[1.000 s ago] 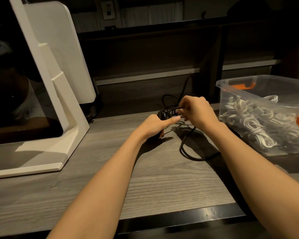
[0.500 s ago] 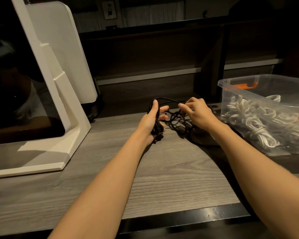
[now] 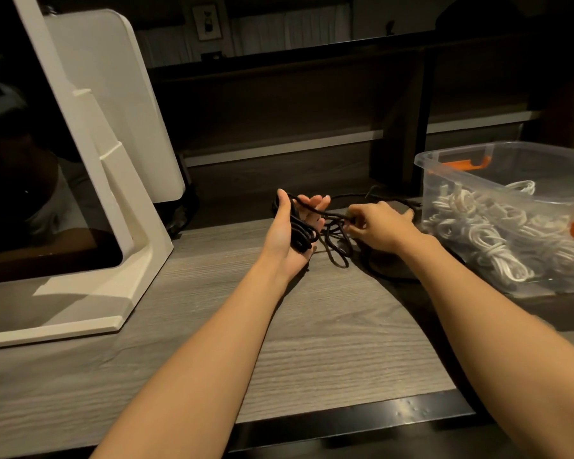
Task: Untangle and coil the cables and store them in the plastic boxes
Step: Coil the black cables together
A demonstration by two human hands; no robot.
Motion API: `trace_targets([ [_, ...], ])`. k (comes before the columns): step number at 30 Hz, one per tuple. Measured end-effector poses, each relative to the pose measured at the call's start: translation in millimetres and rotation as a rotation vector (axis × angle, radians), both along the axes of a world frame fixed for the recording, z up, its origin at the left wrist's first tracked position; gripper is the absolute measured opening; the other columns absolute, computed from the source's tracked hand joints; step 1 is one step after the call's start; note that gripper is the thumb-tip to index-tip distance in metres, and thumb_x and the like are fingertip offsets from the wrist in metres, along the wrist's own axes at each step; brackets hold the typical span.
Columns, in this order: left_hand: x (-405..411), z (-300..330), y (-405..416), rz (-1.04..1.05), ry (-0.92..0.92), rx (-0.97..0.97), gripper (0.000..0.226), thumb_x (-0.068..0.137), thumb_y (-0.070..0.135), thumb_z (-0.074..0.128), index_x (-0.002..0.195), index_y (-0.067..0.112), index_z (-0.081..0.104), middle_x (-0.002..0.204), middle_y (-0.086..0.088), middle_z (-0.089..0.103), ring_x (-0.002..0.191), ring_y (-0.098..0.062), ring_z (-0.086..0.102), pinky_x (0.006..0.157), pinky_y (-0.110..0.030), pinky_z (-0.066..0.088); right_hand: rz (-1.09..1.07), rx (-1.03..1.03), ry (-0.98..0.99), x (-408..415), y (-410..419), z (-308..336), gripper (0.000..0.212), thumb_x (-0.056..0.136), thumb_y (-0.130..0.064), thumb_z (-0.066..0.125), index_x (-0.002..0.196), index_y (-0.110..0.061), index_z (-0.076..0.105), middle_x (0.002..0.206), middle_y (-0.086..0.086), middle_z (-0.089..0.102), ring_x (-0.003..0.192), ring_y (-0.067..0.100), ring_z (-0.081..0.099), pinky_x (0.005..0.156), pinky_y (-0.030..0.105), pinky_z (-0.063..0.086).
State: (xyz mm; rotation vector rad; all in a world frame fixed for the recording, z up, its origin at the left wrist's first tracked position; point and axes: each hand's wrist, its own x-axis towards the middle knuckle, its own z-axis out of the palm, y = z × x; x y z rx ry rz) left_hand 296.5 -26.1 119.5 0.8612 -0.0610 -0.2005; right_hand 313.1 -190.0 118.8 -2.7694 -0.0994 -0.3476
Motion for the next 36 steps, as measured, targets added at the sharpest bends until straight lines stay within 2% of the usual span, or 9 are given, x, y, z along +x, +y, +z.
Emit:
trace_targets([
  [5, 2.4, 4.3, -6.4, 0.038, 0.099, -0.059, 0.049, 0.098, 0.050, 0.043, 0.067, 0.014, 0.052, 0.057, 0.001, 0.050, 0.058, -0.014, 0.058, 0.087, -0.035, 0.053, -0.069, 0.110, -0.197, -1.8, 5.7, -1.2, 0.017, 0.098, -0.023, 0.048, 0.114, -0.019, 0.054, 0.107, 0.008, 0.064, 0.098, 0.029, 0.060, 0.092, 0.050, 0.046],
  [11, 3.5, 5.1, -8.4, 0.064, 0.133, 0.016, 0.046, 0.097, 0.051, 0.046, 0.065, 0.018, 0.049, 0.054, 0.006, 0.045, 0.044, -0.007, 0.046, 0.049, -0.020, 0.045, 0.000, 0.575, -0.129, 0.5, 14.9, -3.7, 0.021, 0.101, -0.018, 0.040, 0.119, -0.011, 0.049, 0.115, 0.013, 0.060, 0.093, 0.023, 0.064, 0.080, 0.042, 0.056],
  [15, 3.8, 5.8, -6.8, 0.061, 0.145, 0.021, 0.045, 0.098, 0.048, 0.048, 0.065, 0.018, 0.049, 0.054, 0.006, 0.046, 0.047, -0.007, 0.045, 0.044, -0.018, 0.044, 0.104, 1.033, 0.005, -0.1, 20.4, -1.2, 0.025, 0.102, -0.020, 0.041, 0.124, -0.011, 0.049, 0.118, 0.012, 0.059, 0.099, 0.017, 0.061, 0.079, 0.033, 0.054],
  [17, 5.0, 5.4, -7.0, 0.069, 0.140, 0.010, 0.044, 0.098, 0.046, 0.049, 0.065, 0.017, 0.050, 0.054, 0.005, 0.047, 0.047, -0.008, 0.045, 0.056, -0.020, 0.047, 0.133, 1.119, -0.014, -0.8, 21.5, -0.4, 0.028, 0.102, -0.021, 0.042, 0.128, -0.013, 0.048, 0.123, 0.008, 0.056, 0.111, 0.018, 0.056, 0.089, 0.033, 0.049],
  [23, 13.0, 0.1, 0.4, 0.165, 0.063, 0.136, 0.038, 0.097, 0.040, 0.053, 0.069, 0.014, 0.052, 0.056, 0.003, 0.047, 0.051, -0.011, 0.046, 0.067, -0.030, 0.052, 0.124, 0.749, -0.007, 3.5, 1.7, -6.4, 0.052, 0.095, -0.035, 0.055, 0.140, -0.017, 0.036, 0.139, 0.012, 0.045, 0.123, 0.024, 0.047, 0.093, 0.032, 0.040],
  [27, 16.9, -8.5, 2.3, 0.235, 0.058, 0.306, 0.037, 0.097, 0.038, 0.056, 0.070, 0.013, 0.051, 0.058, 0.002, 0.048, 0.052, -0.011, 0.048, 0.064, -0.030, 0.052, -0.014, 0.328, -0.164, 9.0, -9.6, -13.5, 0.031, 0.090, -0.025, 0.064, 0.119, -0.015, 0.059, 0.104, 0.005, 0.059, 0.103, 0.021, 0.057, 0.082, 0.032, 0.048],
  [29, 18.5, -9.1, 3.5, 0.238, 0.051, 0.383, 0.037, 0.096, 0.039, 0.056, 0.070, 0.014, 0.051, 0.060, 0.001, 0.053, 0.056, -0.012, 0.052, 0.066, -0.028, 0.049, -0.035, 0.090, -0.274, 10.1, -8.6, -16.9, 0.024, 0.091, -0.025, 0.063, 0.113, -0.015, 0.062, 0.106, 0.008, 0.051, 0.108, 0.024, 0.048, 0.082, 0.034, 0.044],
  [32, 19.6, -7.5, 7.3, 0.216, 0.063, 0.478, 0.039, 0.097, 0.045, 0.053, 0.073, 0.014, 0.051, 0.065, -0.001, 0.063, 0.064, -0.014, 0.061, 0.077, -0.030, 0.051, 0.134, 0.172, -0.311, 6.0, -5.3, -13.8, 0.018, 0.091, -0.022, 0.063, 0.108, -0.015, 0.062, 0.116, 0.006, 0.048, 0.116, 0.020, 0.042, 0.091, 0.027, 0.036],
  [36, 18.9, -2.7, 12.6, 0.167, 0.033, 0.684, 0.052, 0.095, 0.059, 0.042, 0.085, 0.009, 0.054, 0.066, -0.003, 0.067, 0.068, -0.017, 0.066, 0.080, -0.032, 0.056, 0.344, 0.462, -0.221, -5.4, 4.7, -5.2, 0.019, 0.088, -0.027, 0.066, 0.103, -0.022, 0.055, 0.095, -0.006, 0.061, 0.093, 0.010, 0.061, 0.081, 0.024, 0.050],
])
